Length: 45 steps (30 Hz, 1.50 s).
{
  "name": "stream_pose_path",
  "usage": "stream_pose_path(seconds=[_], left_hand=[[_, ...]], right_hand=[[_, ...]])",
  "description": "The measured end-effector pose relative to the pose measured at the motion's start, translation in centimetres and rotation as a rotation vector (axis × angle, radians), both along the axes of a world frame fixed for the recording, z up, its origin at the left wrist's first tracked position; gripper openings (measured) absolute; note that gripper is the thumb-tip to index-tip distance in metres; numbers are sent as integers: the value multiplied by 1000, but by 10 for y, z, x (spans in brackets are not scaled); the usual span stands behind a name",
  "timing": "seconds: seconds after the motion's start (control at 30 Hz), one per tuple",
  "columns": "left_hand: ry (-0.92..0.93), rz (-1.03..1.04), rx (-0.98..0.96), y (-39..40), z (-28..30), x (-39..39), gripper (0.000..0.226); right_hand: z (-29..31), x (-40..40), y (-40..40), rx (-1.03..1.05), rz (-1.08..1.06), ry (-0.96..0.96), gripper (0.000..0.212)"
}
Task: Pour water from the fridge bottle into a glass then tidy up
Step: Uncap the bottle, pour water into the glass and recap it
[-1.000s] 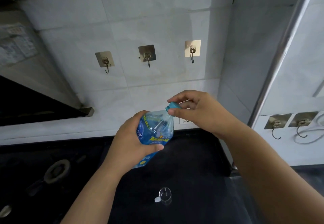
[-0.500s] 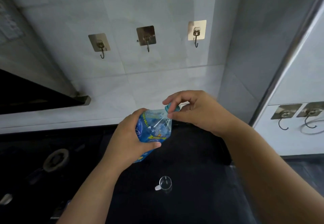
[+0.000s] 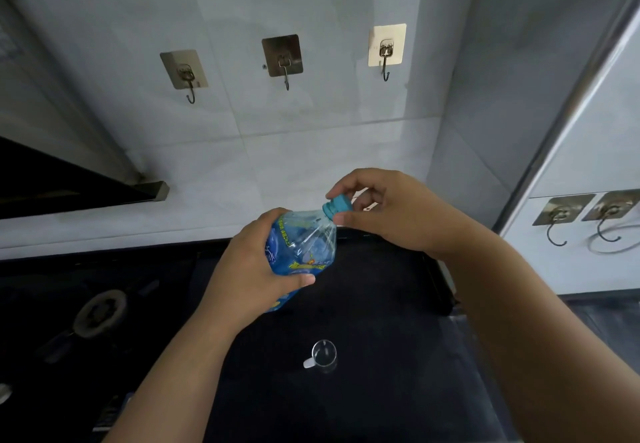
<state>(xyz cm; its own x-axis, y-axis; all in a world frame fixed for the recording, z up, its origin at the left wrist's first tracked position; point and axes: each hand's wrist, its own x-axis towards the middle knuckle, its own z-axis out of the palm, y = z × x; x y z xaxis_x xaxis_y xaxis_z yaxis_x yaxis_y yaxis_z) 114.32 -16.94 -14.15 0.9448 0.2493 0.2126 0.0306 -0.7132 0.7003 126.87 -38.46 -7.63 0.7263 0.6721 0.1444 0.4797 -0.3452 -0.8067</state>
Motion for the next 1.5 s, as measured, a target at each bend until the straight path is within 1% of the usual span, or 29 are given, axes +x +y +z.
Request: stream_pose_path(seconds=[0.1, 0.2, 0.23, 0.27, 0.33, 0.43, 0.53, 0.63, 0.73, 0.8, 0.87, 0.93, 1.03, 1.1, 1.2, 1.27, 1.33, 1.4, 1.43, 1.5], left_hand=[[20, 35, -18, 1, -8, 0, 86], [52, 112, -24, 0, -12, -1, 89], [58, 140, 12, 0, -15, -1, 89], [63, 169, 52, -1, -17, -1, 90], [85, 209, 72, 0, -25, -2, 94], [112, 213, -26, 4, -42, -1, 95], [122, 231, -91, 8, -55, 0, 93], [134, 245, -99, 12, -70, 2, 94], [171, 242, -84, 12, -81, 1, 88], [198, 241, -68, 9, -88, 3, 84], [210, 248, -61, 6, -92, 4, 83], [218, 248, -57, 3, -95, 5, 83], [231, 231, -42, -1, -96, 8, 83], [235, 208, -38, -3, -97, 10, 85], [244, 165, -53, -9, -100, 14, 85], [251, 129, -62, -17, -102, 19, 85], [264, 84, -89, -27, -104, 26, 87], [284, 33, -130, -36, -107, 34, 90], [291, 11, -156, -41, -108, 38, 91], [318, -34, -201, -49, -109, 46, 95]], right_hand=[[-9, -2, -1, 109, -21, 120, 26], [-32, 0, 5, 372, -101, 310, 27], [-45, 3, 6, 410, -152, 354, 28], [-63, 6, 7, 391, -211, 369, 30], [-108, 13, 6, 252, -312, 374, 33], [-176, 12, 1, 44, -406, 411, 34], [-230, 9, -1, -42, -450, 451, 42], [-269, 10, -4, -162, -459, 488, 47], [-300, 11, -7, -286, -474, 488, 39], [-313, 12, -6, -307, -489, 493, 38], [-322, 17, -5, -298, -519, 515, 42], [-325, 22, -6, -320, -527, 519, 50], [-326, 30, -8, -360, -480, 527, 64], [-319, 30, -8, -276, -415, 522, 76], [-291, 21, -6, -67, -235, 488, 100], [-264, 15, -4, -22, -100, 421, 110], [-241, 10, -3, -7, -4, 343, 116], [-227, 8, -3, -8, 43, 301, 118], [-222, 7, -5, -21, 41, 290, 118], [-217, 5, -11, -62, -40, 240, 110]])
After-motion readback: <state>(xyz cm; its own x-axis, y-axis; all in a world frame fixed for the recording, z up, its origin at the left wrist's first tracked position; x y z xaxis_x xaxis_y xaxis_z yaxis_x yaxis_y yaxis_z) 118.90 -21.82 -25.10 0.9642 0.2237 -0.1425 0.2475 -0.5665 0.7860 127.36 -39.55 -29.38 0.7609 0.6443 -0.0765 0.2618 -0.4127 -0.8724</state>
